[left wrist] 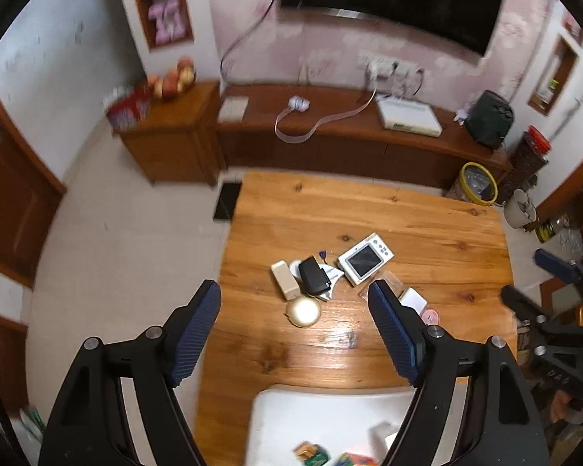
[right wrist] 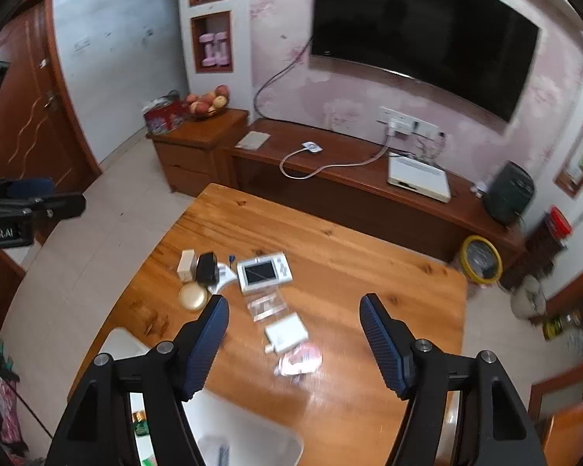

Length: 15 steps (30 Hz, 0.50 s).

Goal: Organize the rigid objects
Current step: 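Move both tools back toward the remaining objects on the table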

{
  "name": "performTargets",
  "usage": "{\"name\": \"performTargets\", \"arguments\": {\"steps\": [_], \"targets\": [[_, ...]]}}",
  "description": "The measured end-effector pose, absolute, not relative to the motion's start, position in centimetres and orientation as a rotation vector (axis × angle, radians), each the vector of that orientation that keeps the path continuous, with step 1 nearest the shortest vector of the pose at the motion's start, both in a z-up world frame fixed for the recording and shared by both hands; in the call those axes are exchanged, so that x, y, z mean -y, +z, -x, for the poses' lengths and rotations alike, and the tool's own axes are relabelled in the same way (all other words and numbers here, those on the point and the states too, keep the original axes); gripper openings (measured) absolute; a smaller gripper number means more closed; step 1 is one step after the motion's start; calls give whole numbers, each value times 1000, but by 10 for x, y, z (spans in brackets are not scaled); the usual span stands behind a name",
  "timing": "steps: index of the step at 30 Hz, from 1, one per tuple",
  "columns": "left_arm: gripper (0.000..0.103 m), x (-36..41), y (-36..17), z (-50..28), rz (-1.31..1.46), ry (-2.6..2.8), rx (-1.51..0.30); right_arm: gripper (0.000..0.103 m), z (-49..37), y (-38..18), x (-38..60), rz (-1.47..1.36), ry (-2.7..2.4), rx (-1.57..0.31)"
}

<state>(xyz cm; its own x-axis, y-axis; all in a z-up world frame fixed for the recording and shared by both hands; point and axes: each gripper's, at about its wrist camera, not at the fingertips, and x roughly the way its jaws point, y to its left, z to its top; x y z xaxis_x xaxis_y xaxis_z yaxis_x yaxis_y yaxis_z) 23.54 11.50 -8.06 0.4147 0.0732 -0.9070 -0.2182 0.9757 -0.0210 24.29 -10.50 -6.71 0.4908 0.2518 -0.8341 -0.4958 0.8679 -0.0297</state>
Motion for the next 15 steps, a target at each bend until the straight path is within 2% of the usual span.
{"name": "performTargets", "arguments": {"steps": [4,9,15], "targets": [[81,-125,-140,-266,184,250,-1241,71,-296,-129,85,311,531,-1091],[81,-133,-199,-280,217,285,-1349,71,-323,-211,69,335,584,-1260],[81,-149,-251,-286,309,357,-1449,71,-328,-269,53,328,649,-1363]]}}
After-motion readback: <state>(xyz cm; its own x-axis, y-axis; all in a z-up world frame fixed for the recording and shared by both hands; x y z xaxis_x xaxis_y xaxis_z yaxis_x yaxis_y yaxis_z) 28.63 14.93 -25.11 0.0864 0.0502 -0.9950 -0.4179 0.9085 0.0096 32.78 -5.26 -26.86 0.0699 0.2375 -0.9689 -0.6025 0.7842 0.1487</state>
